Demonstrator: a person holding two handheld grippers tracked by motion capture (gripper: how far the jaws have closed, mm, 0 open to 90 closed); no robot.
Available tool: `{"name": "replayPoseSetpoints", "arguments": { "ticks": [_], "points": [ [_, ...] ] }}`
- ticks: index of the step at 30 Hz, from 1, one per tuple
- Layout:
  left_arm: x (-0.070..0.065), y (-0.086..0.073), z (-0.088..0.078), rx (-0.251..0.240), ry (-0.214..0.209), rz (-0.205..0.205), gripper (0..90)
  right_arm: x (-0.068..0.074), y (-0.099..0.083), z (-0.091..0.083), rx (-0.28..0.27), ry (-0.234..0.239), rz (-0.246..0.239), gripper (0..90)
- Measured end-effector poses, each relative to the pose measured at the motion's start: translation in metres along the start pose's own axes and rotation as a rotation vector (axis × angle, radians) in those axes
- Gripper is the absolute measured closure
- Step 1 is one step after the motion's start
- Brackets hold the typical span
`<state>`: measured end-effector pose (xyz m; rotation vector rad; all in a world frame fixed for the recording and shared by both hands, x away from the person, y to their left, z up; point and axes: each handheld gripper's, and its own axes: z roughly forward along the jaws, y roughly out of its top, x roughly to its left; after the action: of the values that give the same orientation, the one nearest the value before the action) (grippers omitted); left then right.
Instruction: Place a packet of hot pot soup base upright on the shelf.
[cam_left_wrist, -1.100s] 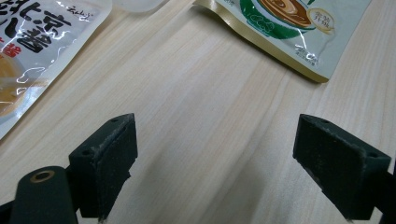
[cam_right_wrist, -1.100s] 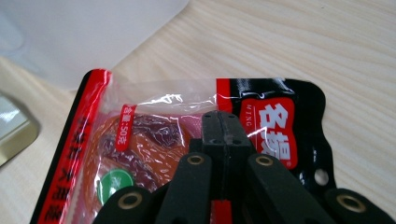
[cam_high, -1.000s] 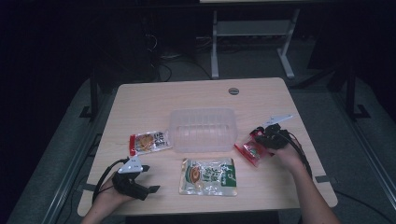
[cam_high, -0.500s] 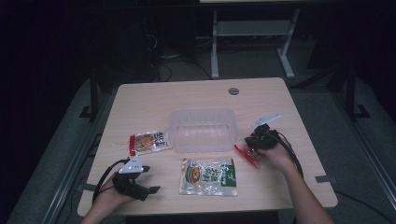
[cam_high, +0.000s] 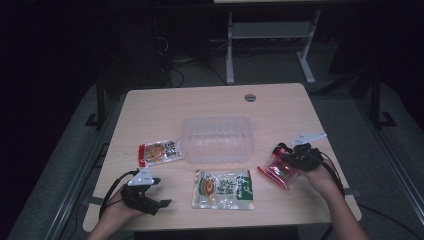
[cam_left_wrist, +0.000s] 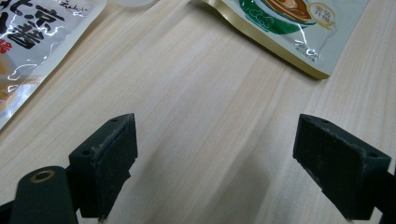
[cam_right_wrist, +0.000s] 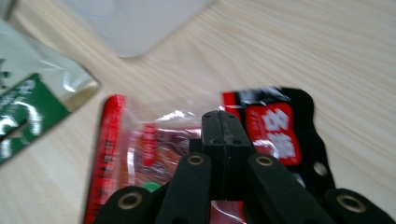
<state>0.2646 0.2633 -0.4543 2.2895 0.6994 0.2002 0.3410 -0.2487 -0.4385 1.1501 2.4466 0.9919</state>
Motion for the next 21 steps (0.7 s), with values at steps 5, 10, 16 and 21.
{"name": "replayPoseSetpoints", "arguments": {
  "ticks": [5, 10, 16, 21],
  "points": [
    [-0.002, 0.001, 0.000, -0.003, -0.002, 0.009, 13.3, -0.007, -0.004, 0.008, 0.048, -0.012, -0.015, 89.9],
    [0.000, 0.000, -0.002, -0.006, -0.001, 0.003, 13.3, -0.004, -0.006, 0.007, 0.078, 0.002, 0.000, 89.9],
    [-0.006, 0.005, -0.001, -0.021, -0.014, 0.011, 13.3, 0.007, -0.007, 0.007, 0.084, 0.049, -0.004, 89.9],
    [-0.015, 0.012, 0.001, -0.038, -0.037, 0.013, 13.3, 0.016, -0.006, 0.007, 0.099, 0.066, -0.011, 89.9]
  ]
}}
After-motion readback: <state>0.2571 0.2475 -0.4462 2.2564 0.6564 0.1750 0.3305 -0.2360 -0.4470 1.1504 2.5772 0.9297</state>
